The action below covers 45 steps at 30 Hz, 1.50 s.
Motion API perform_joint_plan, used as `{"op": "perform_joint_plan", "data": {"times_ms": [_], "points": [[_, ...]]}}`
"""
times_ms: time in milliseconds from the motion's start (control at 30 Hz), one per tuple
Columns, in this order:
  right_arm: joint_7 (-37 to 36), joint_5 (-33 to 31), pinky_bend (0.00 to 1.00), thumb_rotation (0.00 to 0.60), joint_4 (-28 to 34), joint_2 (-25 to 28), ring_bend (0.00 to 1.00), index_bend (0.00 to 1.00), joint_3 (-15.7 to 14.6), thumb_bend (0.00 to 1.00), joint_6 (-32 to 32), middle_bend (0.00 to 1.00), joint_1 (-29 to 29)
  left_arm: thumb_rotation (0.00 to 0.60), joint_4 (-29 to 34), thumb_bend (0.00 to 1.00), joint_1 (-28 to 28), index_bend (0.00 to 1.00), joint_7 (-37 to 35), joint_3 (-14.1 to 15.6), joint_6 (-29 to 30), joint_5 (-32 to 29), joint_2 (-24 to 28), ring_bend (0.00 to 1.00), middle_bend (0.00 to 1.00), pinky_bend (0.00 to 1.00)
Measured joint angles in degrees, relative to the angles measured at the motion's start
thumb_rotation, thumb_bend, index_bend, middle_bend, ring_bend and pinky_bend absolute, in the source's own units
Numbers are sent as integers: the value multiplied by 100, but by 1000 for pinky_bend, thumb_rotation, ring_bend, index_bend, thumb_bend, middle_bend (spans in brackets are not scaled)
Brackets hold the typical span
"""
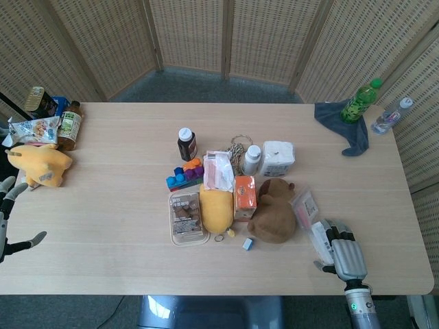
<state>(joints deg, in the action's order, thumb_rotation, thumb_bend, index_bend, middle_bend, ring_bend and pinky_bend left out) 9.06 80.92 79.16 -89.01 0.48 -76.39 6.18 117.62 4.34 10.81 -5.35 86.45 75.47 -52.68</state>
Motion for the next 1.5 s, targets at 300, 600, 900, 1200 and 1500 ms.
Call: {"op": "perform_joint_plan", "data": {"times_ms": [300,600,900,1200,1500], "points": [[-86,45,0,600,-468,44,0,0,100,0,-70,0,34,600,12,0,-4,160,-2,5,1,15,7,0,0,0],[-329,-19,0,600,-710,404,0,0,206,0,-2,0,69,600,11,0,0,159,93,26,5,31,-50,0,0,0],[-712,-97,0,600,-882,471,0,0,283,0,77,0,82,600,4,0,11,160,165,47,-12,43,-103,0,0,0],[-425,12,0,600,-76,515,0,0,164,0,-64,0,-3,600,13,0,1,160,118,35,1,36,-73,0,0,0],[130,-132,0,600,199,407,0,0,233,0,16,0,70,600,25,0,-15,160,46,18,34,58,-21,0,0,0]]}}
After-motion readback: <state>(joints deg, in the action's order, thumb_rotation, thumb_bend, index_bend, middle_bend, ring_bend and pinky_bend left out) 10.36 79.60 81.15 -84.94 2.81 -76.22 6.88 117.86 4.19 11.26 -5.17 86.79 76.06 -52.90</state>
